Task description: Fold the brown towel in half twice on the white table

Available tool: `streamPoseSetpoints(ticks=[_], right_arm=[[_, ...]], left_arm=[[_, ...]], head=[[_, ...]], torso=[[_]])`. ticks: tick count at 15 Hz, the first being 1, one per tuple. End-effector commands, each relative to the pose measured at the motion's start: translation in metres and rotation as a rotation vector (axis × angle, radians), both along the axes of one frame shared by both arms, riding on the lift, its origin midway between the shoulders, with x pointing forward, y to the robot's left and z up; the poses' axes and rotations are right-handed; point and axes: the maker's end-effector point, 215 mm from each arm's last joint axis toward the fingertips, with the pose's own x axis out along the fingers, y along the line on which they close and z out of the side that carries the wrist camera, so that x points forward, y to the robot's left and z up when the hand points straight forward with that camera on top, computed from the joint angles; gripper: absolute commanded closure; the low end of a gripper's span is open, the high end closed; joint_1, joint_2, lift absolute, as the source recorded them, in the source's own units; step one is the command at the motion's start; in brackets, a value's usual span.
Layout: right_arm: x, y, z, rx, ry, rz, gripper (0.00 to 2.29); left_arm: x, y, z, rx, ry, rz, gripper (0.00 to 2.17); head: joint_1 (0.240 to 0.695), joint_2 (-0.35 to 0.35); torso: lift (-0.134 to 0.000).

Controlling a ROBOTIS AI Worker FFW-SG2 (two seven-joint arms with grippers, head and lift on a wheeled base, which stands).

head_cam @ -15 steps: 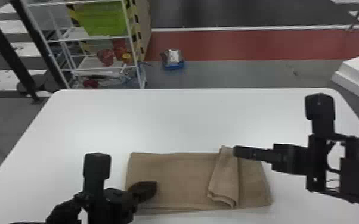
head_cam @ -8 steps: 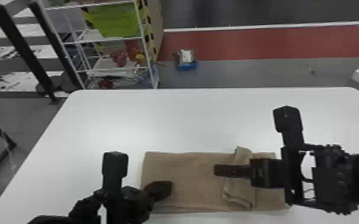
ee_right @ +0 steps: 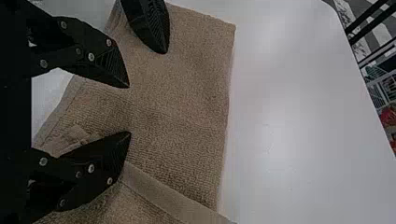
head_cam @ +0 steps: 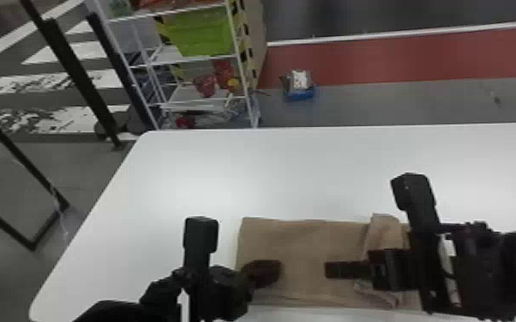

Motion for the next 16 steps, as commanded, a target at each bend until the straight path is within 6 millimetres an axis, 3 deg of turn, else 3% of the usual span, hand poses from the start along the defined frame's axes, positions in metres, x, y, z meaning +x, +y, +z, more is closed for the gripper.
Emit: streamPoseSetpoints(ticks=[1, 5, 9, 10, 11, 13, 16], right_arm=[[0.008, -0.024, -0.003, -0.046, -0.01, -0.033, 0.59], [0.027, -0.077, 0.002, -0.092, -0.046, -0.123, 0.59], [0.03, -0.15, -0.009, -0.125, -0.026, -0.241, 0.59], [0.028, -0.167, -0.007, -0.117, -0.029, -0.273, 0.59], [0.034, -0.184, 0.01, -0.113, -0.071, -0.314, 0.59], [0.035, -0.199, 0.04, -0.074, -0.135, -0.352, 0.59], [0.038, -0.18, 0.078, -0.006, -0.207, -0.323, 0.59]], left_arm=[[0.001, 0.003, 0.001, -0.003, -0.003, 0.008, 2.06], [0.003, 0.004, 0.004, -0.003, -0.007, 0.011, 2.06], [0.004, 0.012, 0.007, -0.004, -0.012, 0.023, 2.06], [0.004, 0.014, 0.007, -0.004, -0.012, 0.026, 2.06], [0.004, 0.014, 0.008, -0.007, -0.014, 0.024, 2.06], [0.003, 0.013, 0.008, -0.007, -0.012, 0.023, 2.06], [0.003, 0.012, 0.007, 0.0, -0.012, 0.022, 2.06]], head=[[0.695, 0.231], [0.695, 0.172], [0.695, 0.103], [0.695, 0.061], [0.695, 0.045], [0.695, 0.005], [0.695, -0.037]], torso=[[-0.124], [-0.124], [-0.124], [-0.124], [-0.124], [-0.124], [-0.124]])
